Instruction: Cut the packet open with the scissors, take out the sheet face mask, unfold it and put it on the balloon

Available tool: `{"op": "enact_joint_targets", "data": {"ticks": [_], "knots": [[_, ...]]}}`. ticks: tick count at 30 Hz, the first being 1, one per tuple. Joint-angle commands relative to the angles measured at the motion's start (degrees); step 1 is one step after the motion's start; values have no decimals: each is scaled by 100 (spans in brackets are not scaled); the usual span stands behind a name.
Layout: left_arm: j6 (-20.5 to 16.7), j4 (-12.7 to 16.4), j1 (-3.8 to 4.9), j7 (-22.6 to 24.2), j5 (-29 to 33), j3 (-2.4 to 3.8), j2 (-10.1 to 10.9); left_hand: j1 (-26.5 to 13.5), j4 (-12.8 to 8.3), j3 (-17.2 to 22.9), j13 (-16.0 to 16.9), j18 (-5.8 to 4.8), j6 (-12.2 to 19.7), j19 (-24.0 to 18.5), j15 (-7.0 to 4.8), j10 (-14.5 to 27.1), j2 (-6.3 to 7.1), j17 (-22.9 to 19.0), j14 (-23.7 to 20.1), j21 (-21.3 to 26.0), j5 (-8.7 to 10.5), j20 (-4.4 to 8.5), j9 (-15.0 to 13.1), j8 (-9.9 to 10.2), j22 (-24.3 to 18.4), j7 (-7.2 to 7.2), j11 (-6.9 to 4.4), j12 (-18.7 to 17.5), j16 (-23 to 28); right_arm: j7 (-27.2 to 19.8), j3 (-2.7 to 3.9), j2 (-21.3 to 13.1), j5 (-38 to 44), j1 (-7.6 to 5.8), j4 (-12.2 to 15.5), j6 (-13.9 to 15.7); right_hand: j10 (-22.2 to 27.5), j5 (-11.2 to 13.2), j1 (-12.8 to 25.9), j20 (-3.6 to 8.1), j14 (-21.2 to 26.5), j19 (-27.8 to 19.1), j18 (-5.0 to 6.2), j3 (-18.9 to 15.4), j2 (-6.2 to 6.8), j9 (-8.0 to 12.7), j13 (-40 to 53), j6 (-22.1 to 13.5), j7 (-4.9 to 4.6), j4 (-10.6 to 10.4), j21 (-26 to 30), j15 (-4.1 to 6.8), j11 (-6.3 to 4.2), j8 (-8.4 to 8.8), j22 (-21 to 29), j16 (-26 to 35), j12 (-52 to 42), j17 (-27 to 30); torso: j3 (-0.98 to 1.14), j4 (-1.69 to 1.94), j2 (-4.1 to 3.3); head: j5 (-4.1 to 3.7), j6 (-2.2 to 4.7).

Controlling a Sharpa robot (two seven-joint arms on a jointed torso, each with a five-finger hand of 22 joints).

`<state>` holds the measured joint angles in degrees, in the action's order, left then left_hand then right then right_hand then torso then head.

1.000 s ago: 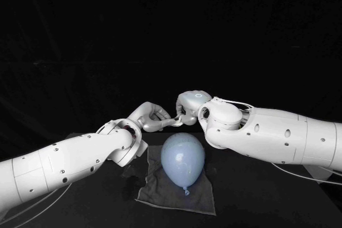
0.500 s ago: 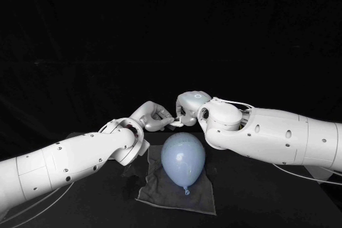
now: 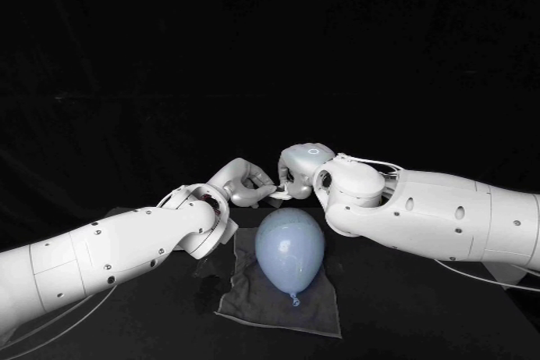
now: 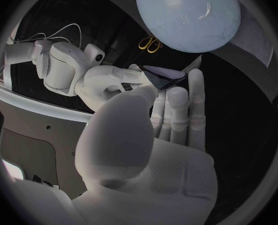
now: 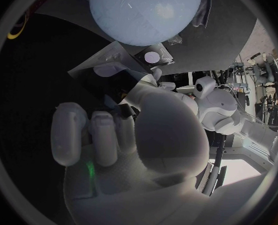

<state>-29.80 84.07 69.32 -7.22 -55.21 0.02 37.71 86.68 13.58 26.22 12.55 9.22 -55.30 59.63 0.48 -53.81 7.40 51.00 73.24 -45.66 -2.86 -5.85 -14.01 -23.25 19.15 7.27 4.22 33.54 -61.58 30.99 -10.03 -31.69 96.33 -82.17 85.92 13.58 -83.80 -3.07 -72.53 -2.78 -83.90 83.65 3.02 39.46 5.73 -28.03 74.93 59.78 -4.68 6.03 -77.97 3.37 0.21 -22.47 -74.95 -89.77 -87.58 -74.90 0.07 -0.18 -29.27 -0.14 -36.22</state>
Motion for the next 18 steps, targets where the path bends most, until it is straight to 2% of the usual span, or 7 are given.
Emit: {"op": "enact_joint_targets", "data": {"ticks": [1, 4, 6, 10, 12, 14, 18], "knots": [[209, 29, 13, -53, -213, 7, -17, -97, -21, 42, -26, 104, -56, -90, -4, -66, 37, 233, 105, -154, 10, -9, -21, 22, 107, -8, 5, -35, -280, 1, 5, -11, 201, -3, 25, 6, -545, 25, -3, 11, -609, 148, -51, 8, -56, -10, 1400, 33, 9, 30, -32, 18, -18, -33, -997, -22, -22, -1507, -5, 0, -1, 4, -9], [288, 39, 14, -95, -299, 7, -12, -143, -64, 27, -44, 109, -68, -130, -8, -71, 124, 416, 203, -266, 5, -7, -25, 32, 184, -16, 1, -52, -501, -11, 5, -32, 222, -3, 53, 98, -545, 25, -3, 11, -609, 148, -51, 8, -56, -10, 1400, 33, 9, 30, -32, 18, -18, -33, -997, -22, -22, -1507, -2, 2, -3, 8, -20], [319, 37, 15, -121, -346, 7, -8, -115, -123, 53, -53, 114, -95, -140, -18, -95, 131, 508, 257, -342, 5, 1, -30, 30, 233, -20, -9, -54, -612, -26, 5, -48, 239, -3, 79, 178, -545, 25, -3, 11, -609, 148, -51, 8, -56, -10, 1400, 33, 9, 30, -32, 18, -18, -33, -997, -22, -22, -1507, -1, 2, -3, 12, -24], [334, 26, 16, -160, -391, 7, 9, 16, -323, 216, -75, 134, -234, -53, -108, -322, -56, 907, 561, -623, 13, 73, -103, -72, 400, -54, -99, -28, -1013, -72, 5, -89, 264, -3, 135, 309, -546, 25, 1, 12, -609, 147, -51, 11, -55, -10, 1401, 34, 8, 33, -30, 19, -18, -35, -997, -22, -24, -1508, -2, -2, 0, 15, -26], [324, 24, 16, -163, -388, 7, 16, -36, -346, 290, -98, 129, -229, -40, -129, -397, -119, 1015, 656, -735, 8, 104, -146, -105, 470, -73, -122, -48, -1130, -95, 5, -106, 266, -3, 151, 333, -539, 25, 6, 13, -607, 139, -47, 10, -52, -10, 1391, 33, 7, 33, -11, 18, -18, -35, -989, -18, -4, -1498, -2, -2, 1, 19, -29], [291, 25, 16, -148, -379, 7, 21, -56, -354, 323, -105, 128, -222, -42, -137, -429, -140, 984, 661, -771, 7, 113, -164, -114, 494, -80, -130, -52, -1127, -126, 5, -124, 263, -4, 167, 342, -540, 25, 10, 13, -605, 131, -43, 8, -49, -10, 1391, 31, 6, 32, 9, 18, -17, -35, -981, -14, -5, -1488, -4, -4, 6, 27, -32], [176, 29, 16, -63, -282, 7, 24, -106, -382, 419, -117, 126, -244, -75, -158, -523, -158, 642, 548, -840, 5, 132, -219, -156, 543, -105, -155, -50, -932, -225, 5, -147, 209, -4, 188, 343, -495, 23, 69, 12, -581, 63, -11, -19, -15, -5, 1329, -14, -12, 15, 166, 5, -2, -25, -917, 28, 125, -1385, -1, -8, 6, 36, -32]]}}
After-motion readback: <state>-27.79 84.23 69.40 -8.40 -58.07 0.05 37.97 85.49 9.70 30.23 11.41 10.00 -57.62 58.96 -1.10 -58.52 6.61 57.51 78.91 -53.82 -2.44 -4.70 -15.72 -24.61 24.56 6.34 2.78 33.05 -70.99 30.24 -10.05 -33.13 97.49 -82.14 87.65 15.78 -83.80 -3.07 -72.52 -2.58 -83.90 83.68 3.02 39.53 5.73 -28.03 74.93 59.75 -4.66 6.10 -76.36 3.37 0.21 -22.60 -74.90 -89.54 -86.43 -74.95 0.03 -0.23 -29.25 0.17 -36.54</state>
